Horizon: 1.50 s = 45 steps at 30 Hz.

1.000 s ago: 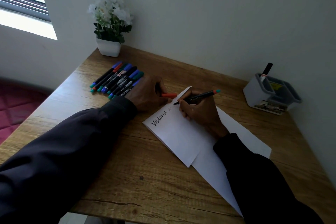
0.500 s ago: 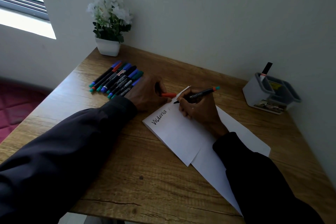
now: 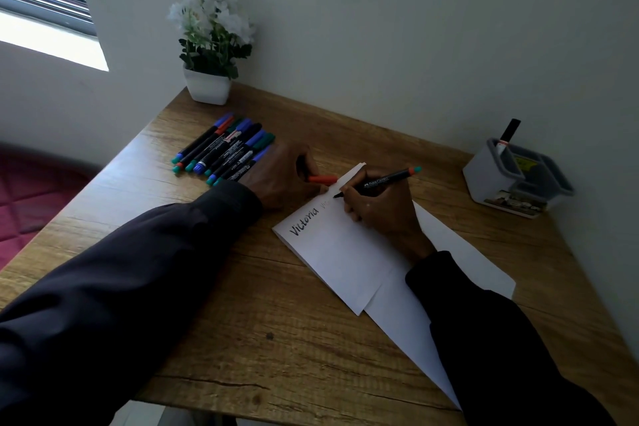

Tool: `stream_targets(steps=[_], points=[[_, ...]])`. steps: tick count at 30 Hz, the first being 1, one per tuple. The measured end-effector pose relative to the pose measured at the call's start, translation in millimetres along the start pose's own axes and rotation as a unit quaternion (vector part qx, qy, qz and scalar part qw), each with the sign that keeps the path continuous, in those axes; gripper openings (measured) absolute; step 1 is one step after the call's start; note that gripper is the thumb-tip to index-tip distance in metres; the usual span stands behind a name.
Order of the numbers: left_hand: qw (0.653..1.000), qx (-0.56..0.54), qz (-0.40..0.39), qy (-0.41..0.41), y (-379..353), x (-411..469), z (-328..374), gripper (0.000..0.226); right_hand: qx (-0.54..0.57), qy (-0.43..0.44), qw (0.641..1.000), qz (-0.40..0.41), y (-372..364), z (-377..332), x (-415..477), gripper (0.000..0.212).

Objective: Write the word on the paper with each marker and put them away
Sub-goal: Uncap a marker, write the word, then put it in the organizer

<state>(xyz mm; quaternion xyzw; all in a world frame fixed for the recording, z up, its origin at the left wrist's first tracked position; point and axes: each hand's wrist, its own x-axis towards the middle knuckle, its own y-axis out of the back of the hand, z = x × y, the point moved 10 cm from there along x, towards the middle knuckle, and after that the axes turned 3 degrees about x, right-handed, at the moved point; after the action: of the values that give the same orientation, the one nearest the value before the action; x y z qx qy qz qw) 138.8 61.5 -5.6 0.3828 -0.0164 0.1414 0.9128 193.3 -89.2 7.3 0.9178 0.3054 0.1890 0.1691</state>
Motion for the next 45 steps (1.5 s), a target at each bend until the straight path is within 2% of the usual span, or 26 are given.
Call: stream_targets(steps=[11, 18, 22, 45], points=[[1.0, -0.002, 0.004, -0.016, 0.4, 0.9, 1.3, 0.02, 0.016, 0.002, 1.0, 0.013, 2.3, 1.1, 0.4, 0.012], [1.0, -0.003, 0.006, -0.008, 0.5, 1.3, -1.2, 0.022, -0.017, -0.01, 1.0, 0.016, 3.8, 8.0, 2.6, 0.011], [1.0, 0.002, 0.01, -0.004, 1.3, 1.0, -0.9, 0.022, 0.011, 0.0, 1.0, 0.012, 2.7, 4.0, 2.1, 0.009], [1.0, 0.004, 0.015, -0.006, 1.6, 1.5, -1.2, 0.021, 0.009, -0.056, 0.998, 0.037, 6.2, 16.0, 2.4, 0.009]])
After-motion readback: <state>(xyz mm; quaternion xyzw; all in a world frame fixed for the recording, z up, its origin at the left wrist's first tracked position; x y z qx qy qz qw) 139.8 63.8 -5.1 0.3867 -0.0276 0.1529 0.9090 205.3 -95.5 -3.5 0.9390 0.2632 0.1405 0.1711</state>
